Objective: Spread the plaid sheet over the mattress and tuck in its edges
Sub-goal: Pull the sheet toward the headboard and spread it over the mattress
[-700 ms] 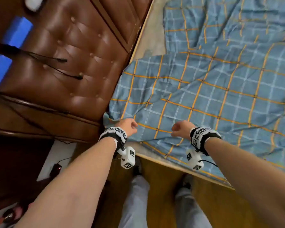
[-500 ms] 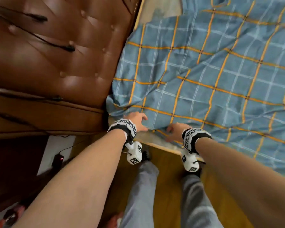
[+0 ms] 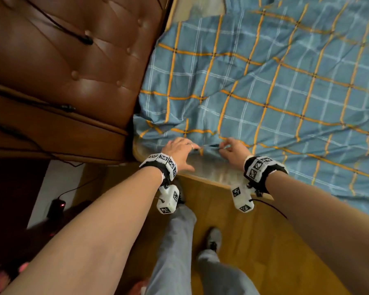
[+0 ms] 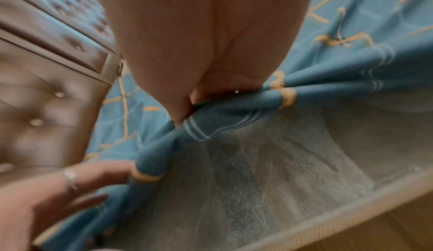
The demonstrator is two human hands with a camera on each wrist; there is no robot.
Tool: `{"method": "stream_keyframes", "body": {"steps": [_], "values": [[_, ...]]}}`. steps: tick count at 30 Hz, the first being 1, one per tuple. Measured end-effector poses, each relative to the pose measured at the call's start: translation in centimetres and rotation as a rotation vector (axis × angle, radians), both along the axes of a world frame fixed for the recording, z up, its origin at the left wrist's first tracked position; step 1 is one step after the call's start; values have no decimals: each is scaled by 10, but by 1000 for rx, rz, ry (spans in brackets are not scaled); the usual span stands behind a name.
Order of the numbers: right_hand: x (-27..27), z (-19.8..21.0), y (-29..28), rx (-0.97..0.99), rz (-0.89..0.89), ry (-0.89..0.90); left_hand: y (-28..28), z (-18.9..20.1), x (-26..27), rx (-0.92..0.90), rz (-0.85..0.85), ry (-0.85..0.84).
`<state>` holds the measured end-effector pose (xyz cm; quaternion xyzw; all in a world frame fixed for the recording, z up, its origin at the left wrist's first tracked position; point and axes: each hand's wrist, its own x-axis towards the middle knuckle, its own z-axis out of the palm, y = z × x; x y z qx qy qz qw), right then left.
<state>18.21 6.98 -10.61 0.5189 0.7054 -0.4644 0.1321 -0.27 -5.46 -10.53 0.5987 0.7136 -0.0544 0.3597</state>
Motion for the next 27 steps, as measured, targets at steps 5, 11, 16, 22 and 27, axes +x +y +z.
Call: {"method": "stream_keyframes", "body": {"steps": [5, 11, 16, 22, 27], "values": [[31, 62, -7, 79, -2, 167, -10, 39, 47, 59, 95, 67], [87, 123, -41, 226, 322, -15, -44, 86, 83, 200, 572, 11], [108, 153, -73, 516, 291, -183, -73, 121, 74, 271, 844, -86], [102, 202, -89, 550, 138, -152, -104, 162, 102, 326, 788, -207], [96, 252, -90, 559, 164, -99, -93, 183, 140, 327, 349, -134]]}}
